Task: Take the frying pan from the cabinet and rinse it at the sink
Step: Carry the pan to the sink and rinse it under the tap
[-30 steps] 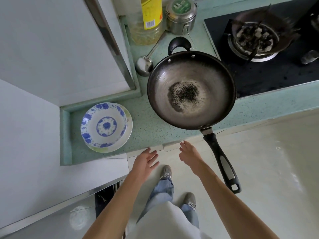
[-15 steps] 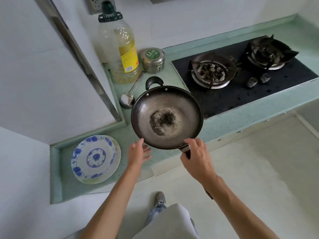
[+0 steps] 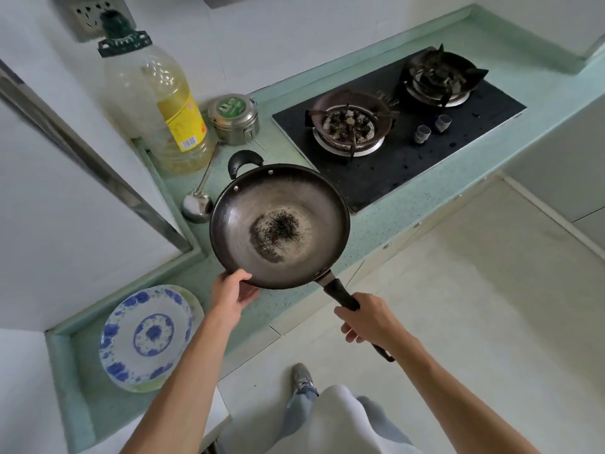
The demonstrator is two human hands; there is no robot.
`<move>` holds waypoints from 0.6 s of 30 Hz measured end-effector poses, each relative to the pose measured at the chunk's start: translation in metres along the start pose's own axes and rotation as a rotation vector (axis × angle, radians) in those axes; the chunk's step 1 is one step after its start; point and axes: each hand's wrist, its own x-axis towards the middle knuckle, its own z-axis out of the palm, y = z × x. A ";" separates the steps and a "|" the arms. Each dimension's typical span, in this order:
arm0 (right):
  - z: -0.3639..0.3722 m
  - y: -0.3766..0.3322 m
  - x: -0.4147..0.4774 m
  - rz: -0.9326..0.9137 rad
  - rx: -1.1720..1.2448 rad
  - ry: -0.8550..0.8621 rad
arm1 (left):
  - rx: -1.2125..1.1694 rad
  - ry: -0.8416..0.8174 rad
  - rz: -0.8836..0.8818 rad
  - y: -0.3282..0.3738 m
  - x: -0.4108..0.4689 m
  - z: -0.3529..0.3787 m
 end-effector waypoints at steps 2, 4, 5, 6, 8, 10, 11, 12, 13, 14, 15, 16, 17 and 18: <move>0.000 0.001 -0.002 0.006 0.024 0.022 | -0.006 0.011 0.025 -0.001 -0.002 0.000; 0.001 0.005 -0.003 -0.003 0.020 0.088 | -0.033 0.031 0.040 -0.002 -0.005 0.001; 0.002 0.007 -0.003 -0.008 0.018 0.120 | -0.048 0.041 0.039 -0.002 -0.006 0.002; 0.002 0.009 -0.004 -0.015 0.019 0.144 | -0.042 0.051 0.038 0.000 -0.009 0.003; 0.001 0.018 -0.006 -0.015 0.026 0.171 | 0.018 0.058 0.056 0.005 -0.017 0.008; 0.000 0.030 -0.011 -0.006 0.074 0.188 | 0.063 0.049 0.096 0.009 -0.031 0.017; -0.001 0.036 -0.014 -0.004 0.105 0.195 | 0.080 0.051 0.121 0.010 -0.038 0.024; -0.004 0.042 -0.016 -0.004 0.134 0.203 | 0.098 0.054 0.145 0.011 -0.045 0.033; -0.008 0.048 -0.018 -0.006 0.155 0.210 | 0.110 0.058 0.170 0.012 -0.052 0.042; -0.014 0.054 -0.020 -0.015 0.167 0.219 | 0.117 0.059 0.190 0.013 -0.058 0.052; -0.023 0.058 -0.021 -0.024 0.175 0.232 | 0.122 0.054 0.211 0.014 -0.065 0.063; -0.034 0.063 -0.022 -0.035 0.186 0.248 | 0.128 0.044 0.234 0.015 -0.071 0.076; -0.046 0.067 -0.023 -0.043 0.201 0.263 | 0.131 0.035 0.256 0.016 -0.078 0.088; -0.060 0.072 -0.024 -0.057 0.212 0.279 | 0.128 0.026 0.278 0.016 -0.085 0.103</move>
